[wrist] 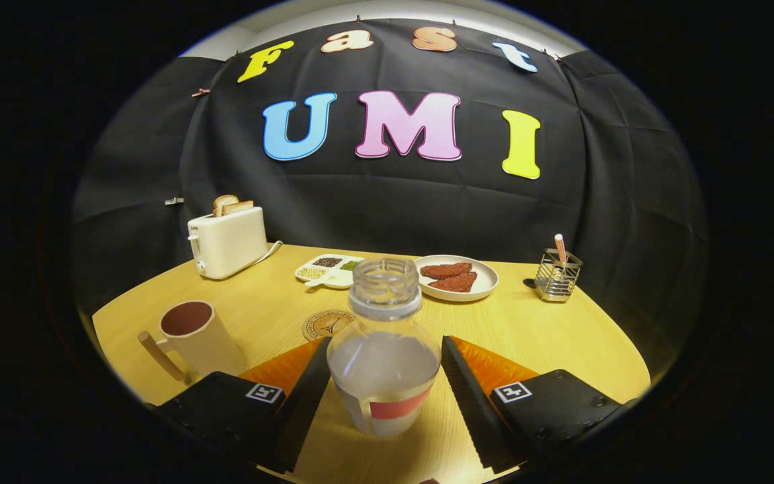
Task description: Take the bottle from table, then pour the juice into the cup, finally place the bottle on the coaster
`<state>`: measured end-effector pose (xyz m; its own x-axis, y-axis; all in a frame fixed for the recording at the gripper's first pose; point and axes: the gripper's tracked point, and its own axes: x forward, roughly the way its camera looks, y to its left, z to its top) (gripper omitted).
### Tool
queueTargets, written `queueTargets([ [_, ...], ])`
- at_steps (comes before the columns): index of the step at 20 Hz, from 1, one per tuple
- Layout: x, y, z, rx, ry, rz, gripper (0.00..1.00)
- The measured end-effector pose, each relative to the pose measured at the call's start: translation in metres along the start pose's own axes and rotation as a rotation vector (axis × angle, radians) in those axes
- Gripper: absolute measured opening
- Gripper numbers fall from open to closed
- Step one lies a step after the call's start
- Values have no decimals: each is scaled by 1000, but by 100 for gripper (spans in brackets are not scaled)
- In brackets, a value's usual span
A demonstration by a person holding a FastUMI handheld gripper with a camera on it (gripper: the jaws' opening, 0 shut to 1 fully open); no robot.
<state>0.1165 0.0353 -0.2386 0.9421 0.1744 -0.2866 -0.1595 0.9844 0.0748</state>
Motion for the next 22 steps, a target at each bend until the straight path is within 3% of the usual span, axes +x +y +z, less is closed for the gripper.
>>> queueTargets([
  [4,1,0,-12,-19,9,6,96],
  [7,2,3,-13,-25,-1,27,80],
  [12,7,4,-12,-47,2,47,78],
  [22,-2,16,25,-278,41,66,70],
])
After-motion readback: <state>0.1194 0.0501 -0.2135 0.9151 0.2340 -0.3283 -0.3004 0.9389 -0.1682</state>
